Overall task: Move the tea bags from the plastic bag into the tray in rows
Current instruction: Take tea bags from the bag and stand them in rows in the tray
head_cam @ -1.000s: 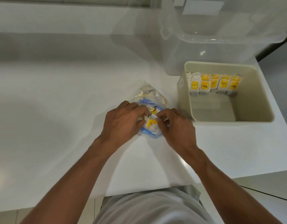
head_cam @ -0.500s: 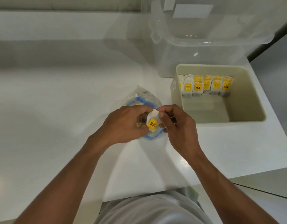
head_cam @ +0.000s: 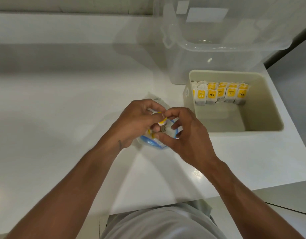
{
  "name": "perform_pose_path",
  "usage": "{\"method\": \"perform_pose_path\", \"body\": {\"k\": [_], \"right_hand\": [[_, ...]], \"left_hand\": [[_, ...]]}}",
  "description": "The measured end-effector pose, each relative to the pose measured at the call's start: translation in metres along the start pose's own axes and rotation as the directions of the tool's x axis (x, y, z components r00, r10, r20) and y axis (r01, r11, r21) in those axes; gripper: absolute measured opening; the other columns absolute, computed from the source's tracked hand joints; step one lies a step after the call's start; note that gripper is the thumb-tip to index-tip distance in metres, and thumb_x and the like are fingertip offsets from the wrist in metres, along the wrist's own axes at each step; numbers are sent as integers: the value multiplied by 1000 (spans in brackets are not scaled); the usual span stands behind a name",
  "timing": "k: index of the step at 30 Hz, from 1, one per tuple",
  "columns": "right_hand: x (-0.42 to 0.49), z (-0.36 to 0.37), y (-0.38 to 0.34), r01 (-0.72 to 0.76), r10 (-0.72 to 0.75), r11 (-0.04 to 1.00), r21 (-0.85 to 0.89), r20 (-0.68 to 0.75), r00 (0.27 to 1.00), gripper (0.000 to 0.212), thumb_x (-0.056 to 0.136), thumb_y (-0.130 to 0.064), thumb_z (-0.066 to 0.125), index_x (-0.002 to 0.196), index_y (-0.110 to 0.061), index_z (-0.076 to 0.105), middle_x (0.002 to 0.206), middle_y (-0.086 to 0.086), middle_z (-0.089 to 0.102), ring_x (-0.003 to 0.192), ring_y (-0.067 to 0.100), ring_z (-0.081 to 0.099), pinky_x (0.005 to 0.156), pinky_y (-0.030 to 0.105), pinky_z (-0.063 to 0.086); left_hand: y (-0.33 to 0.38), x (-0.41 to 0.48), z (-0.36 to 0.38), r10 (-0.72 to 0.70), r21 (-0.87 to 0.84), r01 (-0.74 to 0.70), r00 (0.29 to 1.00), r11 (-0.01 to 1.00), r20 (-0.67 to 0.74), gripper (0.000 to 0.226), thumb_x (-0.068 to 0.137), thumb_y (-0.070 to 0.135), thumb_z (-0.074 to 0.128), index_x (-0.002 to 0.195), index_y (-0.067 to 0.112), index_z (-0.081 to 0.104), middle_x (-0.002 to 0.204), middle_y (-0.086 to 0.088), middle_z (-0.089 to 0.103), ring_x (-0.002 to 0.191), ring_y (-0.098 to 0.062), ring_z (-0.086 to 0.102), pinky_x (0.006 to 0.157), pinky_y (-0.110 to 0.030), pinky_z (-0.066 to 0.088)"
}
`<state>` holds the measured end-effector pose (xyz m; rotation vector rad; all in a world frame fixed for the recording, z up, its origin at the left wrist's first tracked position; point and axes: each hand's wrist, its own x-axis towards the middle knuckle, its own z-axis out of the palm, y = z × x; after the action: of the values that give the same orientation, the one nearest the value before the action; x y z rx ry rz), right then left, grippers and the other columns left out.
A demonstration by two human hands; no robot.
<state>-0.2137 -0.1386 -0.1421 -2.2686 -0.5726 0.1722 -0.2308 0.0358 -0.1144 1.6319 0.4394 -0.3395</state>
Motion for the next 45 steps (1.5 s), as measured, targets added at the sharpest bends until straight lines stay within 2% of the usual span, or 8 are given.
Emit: {"method": "perform_pose_path", "body": {"k": [4,8,12,19,23,28,35,45], "right_hand": [[7,-6,3,-30,30,1000,-3,-25,999,15,84,-38,74,92,-33,62,81,-19,67,72,0,63,64,13,49],[11,-16,6,-65,64,998,1,-72,995,20,91,-48,61,90,-30,70,81,-14,69,72,4,65,67,23,53],[15,-17,3,-57,49,993,-104,-79,996,20,91,-51,59,92,-34,70,66,-13,61,63,7,60,62,26,51],[16,-21,-7,-214,212,953,216,33,977,16,83,-46,71,84,-31,73,69,-9,71,69,10,69,74,41,59],[16,-22,-3,-205,197,971,122,78,977,4,84,-38,72,81,-37,70,66,-11,68,67,7,67,73,36,58],[16,-24,-3,-168,180,983,-76,180,967,24,86,-32,71,104,-37,56,73,-18,65,70,-4,62,62,11,47],[14,-33,-2,-142,156,982,-122,119,981,10,87,-47,68,85,-37,66,71,-21,66,71,0,64,69,25,54],[18,-42,-8,-227,227,974,5,45,973,12,87,-44,68,92,-32,67,69,-19,67,66,-5,65,65,18,54]], "left_hand": [[2,-4,0,-35,71,23,983,997,180,15,93,24,67,105,27,76,81,6,74,67,0,62,52,-12,42],[-9,0,-8,74,317,-89,996,944,58,14,95,26,60,103,35,67,88,10,74,74,-10,68,66,-29,52],[-27,1,8,264,925,-150,963,348,57,19,97,42,48,103,36,65,96,11,63,77,-14,48,58,-23,32],[-38,6,18,254,978,-165,959,129,128,24,96,43,52,91,21,59,79,3,53,89,-22,64,68,-28,37],[-47,12,21,273,973,-192,950,127,152,27,99,46,47,112,28,63,101,9,65,86,-10,56,63,-21,27],[-49,17,23,283,959,-174,953,225,106,18,98,37,50,96,25,63,81,11,49,78,-13,53,52,-18,21],[-40,14,11,276,936,-223,950,274,146,18,92,45,57,99,31,67,102,10,66,92,-16,62,67,-24,35],[-12,0,-13,156,461,-160,987,873,47,16,88,24,69,87,25,53,77,6,68,73,-15,71,60,-32,51]]}}
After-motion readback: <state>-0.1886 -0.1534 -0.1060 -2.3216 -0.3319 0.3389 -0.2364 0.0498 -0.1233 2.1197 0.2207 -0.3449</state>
